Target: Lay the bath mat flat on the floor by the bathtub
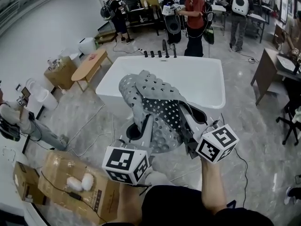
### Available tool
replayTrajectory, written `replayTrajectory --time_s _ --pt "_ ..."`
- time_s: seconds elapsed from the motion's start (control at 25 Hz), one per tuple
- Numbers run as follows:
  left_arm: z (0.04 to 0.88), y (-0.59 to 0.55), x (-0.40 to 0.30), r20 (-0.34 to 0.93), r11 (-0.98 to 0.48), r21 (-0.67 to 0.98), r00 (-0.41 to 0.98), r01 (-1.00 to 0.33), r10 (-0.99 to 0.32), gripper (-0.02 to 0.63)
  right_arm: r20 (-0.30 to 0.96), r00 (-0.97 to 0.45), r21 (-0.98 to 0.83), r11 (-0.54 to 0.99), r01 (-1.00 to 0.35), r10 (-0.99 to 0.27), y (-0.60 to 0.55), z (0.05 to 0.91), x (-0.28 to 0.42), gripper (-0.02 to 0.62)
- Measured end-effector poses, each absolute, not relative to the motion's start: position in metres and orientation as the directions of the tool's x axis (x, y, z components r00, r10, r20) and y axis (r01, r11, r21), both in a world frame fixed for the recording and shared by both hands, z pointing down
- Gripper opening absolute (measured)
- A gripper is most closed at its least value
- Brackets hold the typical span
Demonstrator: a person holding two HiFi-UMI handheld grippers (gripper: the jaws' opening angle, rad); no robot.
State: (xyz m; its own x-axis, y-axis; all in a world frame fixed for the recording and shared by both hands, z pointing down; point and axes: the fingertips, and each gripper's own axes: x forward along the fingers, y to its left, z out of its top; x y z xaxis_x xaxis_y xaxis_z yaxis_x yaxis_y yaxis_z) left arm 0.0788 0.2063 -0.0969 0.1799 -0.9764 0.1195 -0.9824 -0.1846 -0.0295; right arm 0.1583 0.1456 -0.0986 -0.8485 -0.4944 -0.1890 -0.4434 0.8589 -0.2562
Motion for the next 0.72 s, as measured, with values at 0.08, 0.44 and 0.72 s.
replayTrajectory --time_s 0.08,0.44,0.72 --pt "-0.091 0.196 0.068 0.115 -0.191 -0.024 0.188 -0.981 -0.976 0.02 -0.19 -0.843 -0.251 0.855 -0.454 -0.503 0.134 -0.095 0.15 0.02" --pt "-0.086 0.117 -0.006 0.127 -0.228 0.009 0.227 -0.974 -0.966 0.02 -0.166 -0.824 -0.26 0.83 -0.493 -0.541 0.06 -0.091 0.079 0.021" --pt "-0.086 0.064 -0.1 0.156 -0.244 0.024 0.245 -0.969 -0.957 0.02 -0.117 -0.814 -0.309 0.799 -0.515 -0.569 0.013 -0.077 -0.015 0.02"
